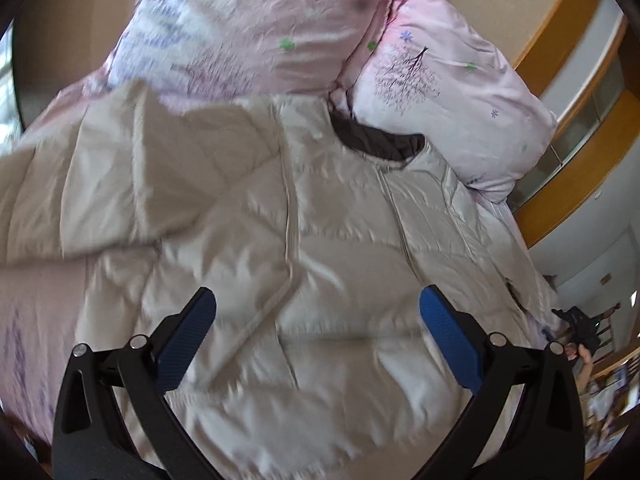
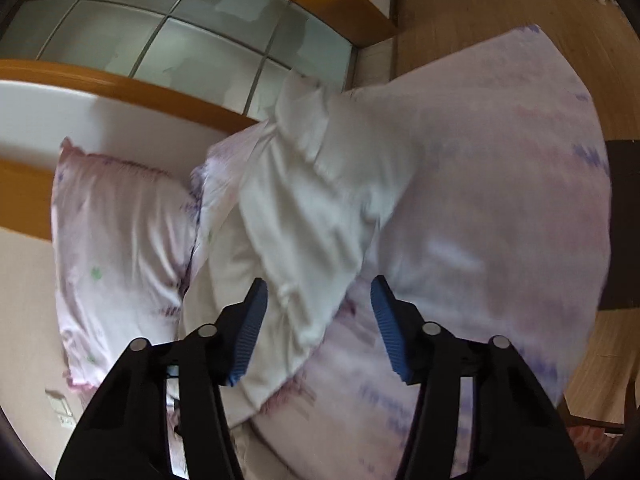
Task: Fold large clothes
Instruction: 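Grasp the jacket sleeve with the right gripper and lift it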
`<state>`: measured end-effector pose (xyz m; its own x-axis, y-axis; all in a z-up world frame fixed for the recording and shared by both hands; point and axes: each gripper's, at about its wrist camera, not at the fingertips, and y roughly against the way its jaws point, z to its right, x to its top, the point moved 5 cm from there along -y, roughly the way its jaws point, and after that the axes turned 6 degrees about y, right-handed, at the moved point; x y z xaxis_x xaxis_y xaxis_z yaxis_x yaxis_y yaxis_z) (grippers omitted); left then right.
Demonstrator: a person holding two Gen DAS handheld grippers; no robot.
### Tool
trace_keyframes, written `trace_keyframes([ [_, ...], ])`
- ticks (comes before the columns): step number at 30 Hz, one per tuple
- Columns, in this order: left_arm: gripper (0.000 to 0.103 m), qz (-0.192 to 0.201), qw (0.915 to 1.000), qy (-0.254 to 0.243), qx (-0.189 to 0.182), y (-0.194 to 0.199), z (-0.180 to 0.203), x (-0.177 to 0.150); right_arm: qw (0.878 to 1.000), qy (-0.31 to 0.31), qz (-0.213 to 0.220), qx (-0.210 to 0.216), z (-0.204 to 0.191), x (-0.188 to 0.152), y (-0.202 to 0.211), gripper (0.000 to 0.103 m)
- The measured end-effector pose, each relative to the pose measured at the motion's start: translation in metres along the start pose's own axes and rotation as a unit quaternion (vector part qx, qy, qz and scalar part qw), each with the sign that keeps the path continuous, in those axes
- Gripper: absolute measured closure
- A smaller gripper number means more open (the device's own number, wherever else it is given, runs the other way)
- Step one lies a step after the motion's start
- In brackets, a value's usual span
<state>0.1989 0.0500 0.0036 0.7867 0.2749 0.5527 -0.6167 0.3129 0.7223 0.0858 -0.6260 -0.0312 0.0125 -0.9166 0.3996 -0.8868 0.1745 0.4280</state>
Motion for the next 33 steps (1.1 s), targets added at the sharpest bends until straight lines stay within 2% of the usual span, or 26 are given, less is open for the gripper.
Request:
trace_keyframes([
  [3, 0.002, 0.016, 0.9996, -0.023, 0.001, -0.005, 0.004, 0.012, 1.0, 0.015, 0.01, -0.019, 0.0, 0.004, -0.006, 0.063],
  [6, 0.002, 0.026, 0.9987, -0.042, -0.014, -0.01, 0.011, 0.023, 0.998, 0.039, 0.016, -0.041, -0.007, 0.01, -0.009, 0.074],
  [8, 0.002, 0.024, 0.9979, -0.049, -0.035, -0.017, 0.016, 0.029, 0.997, 0.059, 0.022, -0.05, -0.018, 0.012, -0.013, 0.087],
  [10, 0.002, 0.014, 0.9968, -0.046, -0.064, -0.023, 0.021, 0.031, 0.992, 0.107, 0.044, -0.057, -0.038, 0.013, -0.007, 0.094],
  [14, 0.002, -0.014, 0.9886, 0.004, -0.15, -0.033, 0.026, 0.037, 0.973, 0.21, 0.085, -0.042, -0.098, 0.004, 0.01, 0.095],
  [16, 0.002, -0.028, 0.9817, 0.032, -0.185, -0.036, 0.029, 0.039, 0.957, 0.275, 0.095, -0.013, -0.143, -0.014, 0.018, 0.096],
  [19, 0.002, -0.041, 0.9717, 0.058, -0.225, -0.039, 0.035, 0.044, 0.924, 0.368, 0.093, 0.047, -0.209, -0.057, 0.029, 0.096],
  [24, 0.002, -0.047, 0.958, 0.082, -0.271, -0.042, 0.047, 0.046, 0.864, 0.483, 0.03, 0.138, -0.284, -0.156, 0.023, 0.096],
  [28, 0.002, -0.049, 0.9507, 0.095, -0.291, -0.046, 0.051, 0.046, 0.83, 0.528, -0.036, 0.175, -0.306, -0.222, 0.0, 0.097],
  [33, 0.002, -0.062, 0.9426, 0.112, -0.308, -0.056, 0.054, 0.05, 0.792, 0.574, -0.105, 0.179, -0.312, -0.295, -0.029, 0.098],
])
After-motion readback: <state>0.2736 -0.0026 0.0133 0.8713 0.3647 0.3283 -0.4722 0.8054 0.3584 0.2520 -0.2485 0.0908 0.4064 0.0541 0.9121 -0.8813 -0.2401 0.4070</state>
